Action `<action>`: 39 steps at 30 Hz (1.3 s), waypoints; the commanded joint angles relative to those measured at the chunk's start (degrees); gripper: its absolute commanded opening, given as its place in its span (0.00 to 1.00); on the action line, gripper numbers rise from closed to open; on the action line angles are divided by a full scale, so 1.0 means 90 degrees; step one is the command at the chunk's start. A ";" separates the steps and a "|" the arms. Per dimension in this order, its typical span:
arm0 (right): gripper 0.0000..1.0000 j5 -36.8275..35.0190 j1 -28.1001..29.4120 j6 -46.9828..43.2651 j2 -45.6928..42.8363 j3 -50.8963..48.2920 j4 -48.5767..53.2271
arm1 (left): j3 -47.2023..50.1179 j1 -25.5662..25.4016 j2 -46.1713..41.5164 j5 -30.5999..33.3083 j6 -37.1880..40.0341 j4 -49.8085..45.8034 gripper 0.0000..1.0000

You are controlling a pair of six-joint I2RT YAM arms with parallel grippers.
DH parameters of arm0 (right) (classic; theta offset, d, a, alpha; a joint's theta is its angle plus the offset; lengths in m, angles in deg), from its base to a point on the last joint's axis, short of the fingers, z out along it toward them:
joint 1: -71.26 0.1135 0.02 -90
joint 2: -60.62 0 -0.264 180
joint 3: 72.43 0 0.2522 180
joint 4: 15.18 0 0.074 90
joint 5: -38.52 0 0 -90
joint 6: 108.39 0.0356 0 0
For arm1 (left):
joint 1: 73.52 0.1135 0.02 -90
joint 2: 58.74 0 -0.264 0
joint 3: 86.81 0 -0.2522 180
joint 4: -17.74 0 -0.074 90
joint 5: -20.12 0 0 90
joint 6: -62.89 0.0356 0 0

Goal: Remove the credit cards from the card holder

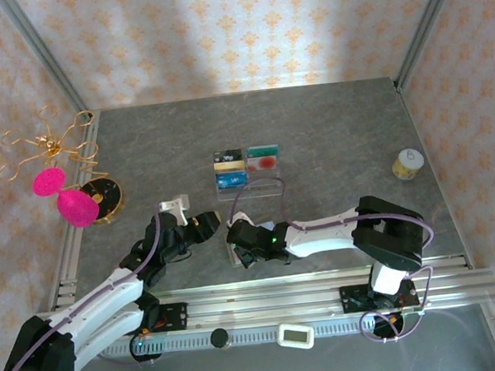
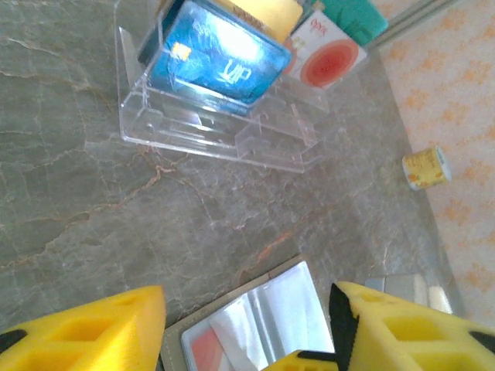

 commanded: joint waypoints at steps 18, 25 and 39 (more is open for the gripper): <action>0.41 -0.0877 0.0035 0.1412 -0.2168 -0.1532 -0.1560 | -0.0874 -0.1672 0.2578 -0.0310 0.0394 0.0260 0.12; 0.41 -0.1822 0.0042 0.1874 -0.3220 -0.1970 -0.0958 | -0.1791 -0.2176 0.3939 -0.0617 0.0681 0.0252 0.14; 0.40 0.1134 -0.0688 0.1299 -0.2563 -0.1747 -0.1802 | -0.0351 -0.1352 0.1150 0.0706 0.0135 -0.0447 0.04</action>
